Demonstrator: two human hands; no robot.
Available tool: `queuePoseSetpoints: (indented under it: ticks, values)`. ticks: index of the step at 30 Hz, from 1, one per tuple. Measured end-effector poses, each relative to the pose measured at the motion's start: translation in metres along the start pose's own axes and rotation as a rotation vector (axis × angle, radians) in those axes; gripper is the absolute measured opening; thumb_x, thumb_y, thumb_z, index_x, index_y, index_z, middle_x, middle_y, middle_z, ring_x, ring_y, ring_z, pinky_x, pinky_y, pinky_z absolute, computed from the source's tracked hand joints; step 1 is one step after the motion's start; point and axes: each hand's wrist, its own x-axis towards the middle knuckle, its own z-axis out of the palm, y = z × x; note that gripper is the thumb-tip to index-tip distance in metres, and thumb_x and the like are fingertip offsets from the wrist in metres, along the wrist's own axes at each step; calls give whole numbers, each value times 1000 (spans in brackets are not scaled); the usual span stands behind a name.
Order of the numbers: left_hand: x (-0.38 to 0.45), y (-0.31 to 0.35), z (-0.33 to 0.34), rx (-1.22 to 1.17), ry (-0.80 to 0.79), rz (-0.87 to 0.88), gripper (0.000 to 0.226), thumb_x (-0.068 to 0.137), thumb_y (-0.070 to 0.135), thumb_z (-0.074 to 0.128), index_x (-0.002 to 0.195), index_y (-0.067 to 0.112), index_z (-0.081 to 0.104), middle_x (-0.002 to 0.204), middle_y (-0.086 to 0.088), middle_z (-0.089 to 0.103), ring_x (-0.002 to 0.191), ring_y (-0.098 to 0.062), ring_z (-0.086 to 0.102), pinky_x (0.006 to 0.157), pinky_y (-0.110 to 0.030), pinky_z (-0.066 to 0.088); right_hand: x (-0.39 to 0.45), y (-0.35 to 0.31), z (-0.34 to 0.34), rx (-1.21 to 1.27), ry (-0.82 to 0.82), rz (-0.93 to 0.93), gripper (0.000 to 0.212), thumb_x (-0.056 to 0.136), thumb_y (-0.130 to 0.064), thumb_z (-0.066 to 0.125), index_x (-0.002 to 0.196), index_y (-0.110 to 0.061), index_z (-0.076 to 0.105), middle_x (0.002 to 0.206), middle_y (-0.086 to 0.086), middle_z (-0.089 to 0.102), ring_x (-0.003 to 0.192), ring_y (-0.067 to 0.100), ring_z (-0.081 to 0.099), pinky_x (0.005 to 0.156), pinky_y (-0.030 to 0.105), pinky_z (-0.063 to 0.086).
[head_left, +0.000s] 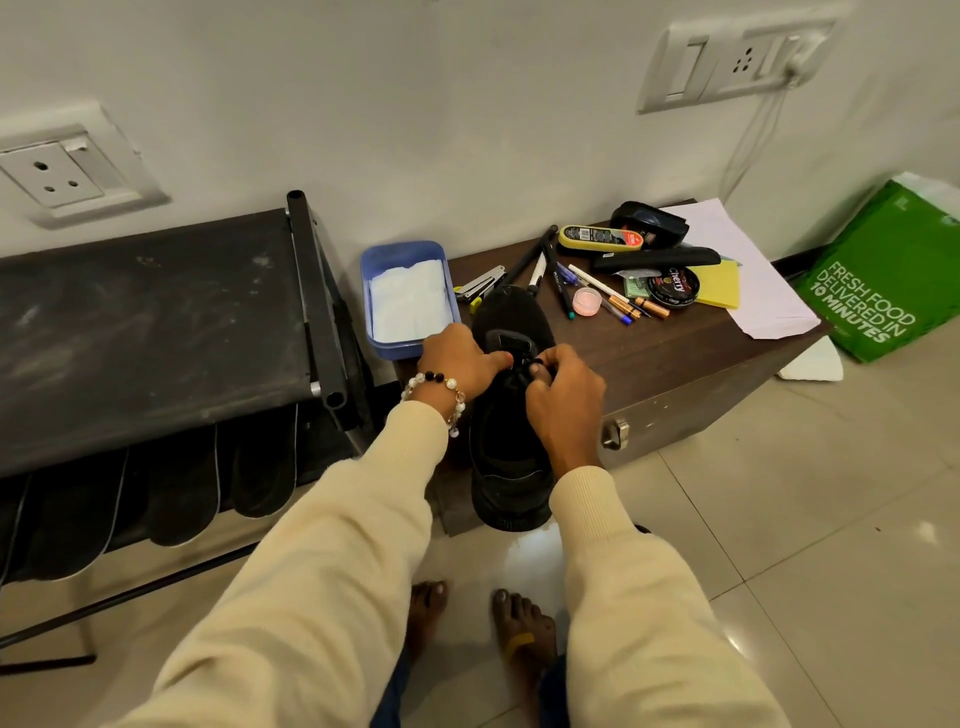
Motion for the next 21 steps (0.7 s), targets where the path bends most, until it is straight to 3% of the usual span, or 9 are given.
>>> queuePoseSetpoints:
  ticks: [4, 12, 16, 19, 21]
  values:
    - [2, 4, -1, 85, 43, 28, 36, 83, 34, 72, 99, 1, 68, 92, -15, 65, 90, -27, 62, 72, -32, 47, 0, 0, 2, -3, 11, 16, 12, 94, -12, 52, 103, -13, 59, 96, 0, 58, 91, 13, 56, 77, 24, 44]
    - [-5, 7, 1, 229, 66, 91, 26, 91, 29, 63, 88, 3, 63, 80, -10, 54, 78, -26, 55, 65, -31, 38, -1, -1, 2, 7, 42, 10, 12, 92, -10, 51, 100, -11, 60, 95, 3, 60, 89, 15, 58, 81, 30, 51]
    - [-6, 9, -1, 314, 71, 159, 25, 94, 30, 58, 83, 9, 52, 77, -9, 49, 72, -23, 49, 65, -30, 37, -1, -2, 1, -4, 39, 14, 14, 93, -12, 52, 103, -10, 61, 96, 4, 60, 90, 16, 59, 81, 29, 52]
    - [-3, 5, 0, 296, -24, 156, 26, 97, 28, 52, 87, 4, 55, 68, -6, 43, 70, -21, 45, 64, -30, 34, -2, -2, 1, -2, 43, 13, 13, 92, -12, 52, 102, -11, 61, 95, 4, 61, 88, 15, 59, 78, 27, 50]
    - [-1, 1, 1, 234, -104, 134, 34, 99, 26, 45, 101, -4, 61, 67, -6, 41, 73, -24, 45, 65, -31, 33, -2, -2, 1, 5, 46, 20, 13, 92, -12, 53, 101, -11, 61, 94, 3, 60, 88, 16, 59, 79, 29, 51]
